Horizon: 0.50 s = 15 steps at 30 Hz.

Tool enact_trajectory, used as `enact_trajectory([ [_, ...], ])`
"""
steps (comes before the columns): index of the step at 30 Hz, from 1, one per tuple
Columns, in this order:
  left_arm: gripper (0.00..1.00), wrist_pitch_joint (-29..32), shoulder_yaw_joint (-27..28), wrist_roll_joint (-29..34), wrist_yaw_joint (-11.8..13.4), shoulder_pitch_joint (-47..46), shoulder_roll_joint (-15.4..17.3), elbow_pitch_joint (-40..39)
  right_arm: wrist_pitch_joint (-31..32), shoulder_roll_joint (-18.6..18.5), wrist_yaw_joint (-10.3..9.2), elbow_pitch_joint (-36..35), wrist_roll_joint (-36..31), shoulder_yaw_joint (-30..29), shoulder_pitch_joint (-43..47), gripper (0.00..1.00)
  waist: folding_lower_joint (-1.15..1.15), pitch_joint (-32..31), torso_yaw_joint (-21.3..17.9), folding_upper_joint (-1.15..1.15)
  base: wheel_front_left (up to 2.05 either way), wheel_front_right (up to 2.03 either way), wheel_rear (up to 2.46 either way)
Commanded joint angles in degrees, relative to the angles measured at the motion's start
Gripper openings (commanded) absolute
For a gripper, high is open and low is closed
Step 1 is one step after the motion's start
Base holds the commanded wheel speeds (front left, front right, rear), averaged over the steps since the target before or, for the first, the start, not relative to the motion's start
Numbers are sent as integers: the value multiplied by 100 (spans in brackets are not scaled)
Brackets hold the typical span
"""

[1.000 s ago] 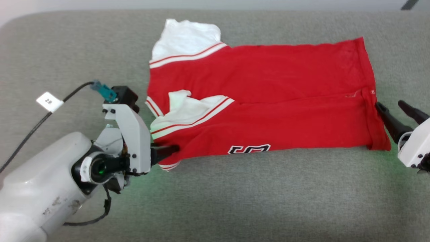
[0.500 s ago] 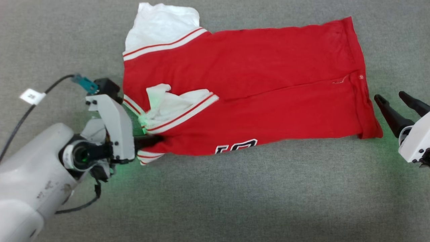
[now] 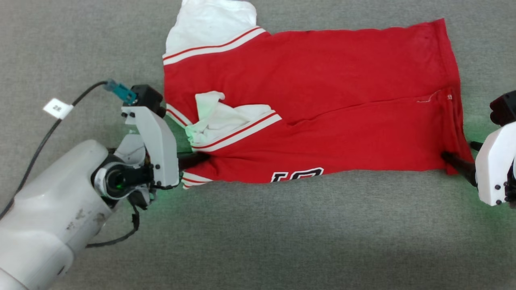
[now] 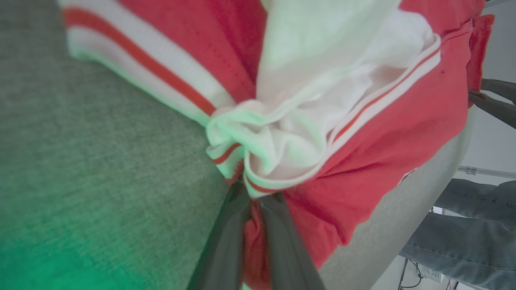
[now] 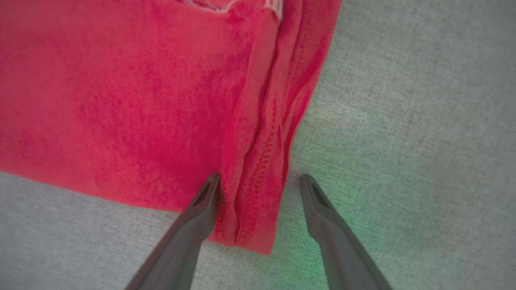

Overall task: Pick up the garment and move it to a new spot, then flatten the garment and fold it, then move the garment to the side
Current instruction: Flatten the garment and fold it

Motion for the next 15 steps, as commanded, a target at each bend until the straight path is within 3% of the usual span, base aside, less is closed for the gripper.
enact_trajectory([
  [1, 0, -6, -241, 85, 8, 231, -394, 71, 129, 14, -6, 139, -85, 78, -50, 100, 0, 39, 64, 0, 0, 0, 0],
  [2, 0, -20, -245, 102, -11, 228, -413, 84, 197, 45, -6, 221, -119, 99, -73, 93, 0, 44, 87, 0, 0, 0, 0],
  [3, 0, -48, -244, 123, -38, 220, -432, 104, 241, 62, -6, 284, -145, 135, -95, 15, 0, 44, 109, 0, 0, 0, 0],
  [4, 0, -78, -242, 142, -57, 218, -453, 130, 276, 75, -6, 346, -147, 157, -103, 0, 0, 37, 130, 0, 0, 0, 0],
  [9, 0, -267, -205, 167, -178, 329, -474, 143, 193, 67, -7, 428, -23, 65, 62, 0, 0, -122, 222, 0, 0, 0, 0],
  [15, 0, -552, -176, 242, -271, 614, -135, -302, 67, -144, -6, 54, 110, -205, 651, 0, 0, -452, 335, 0, 0, 0, 0],
])
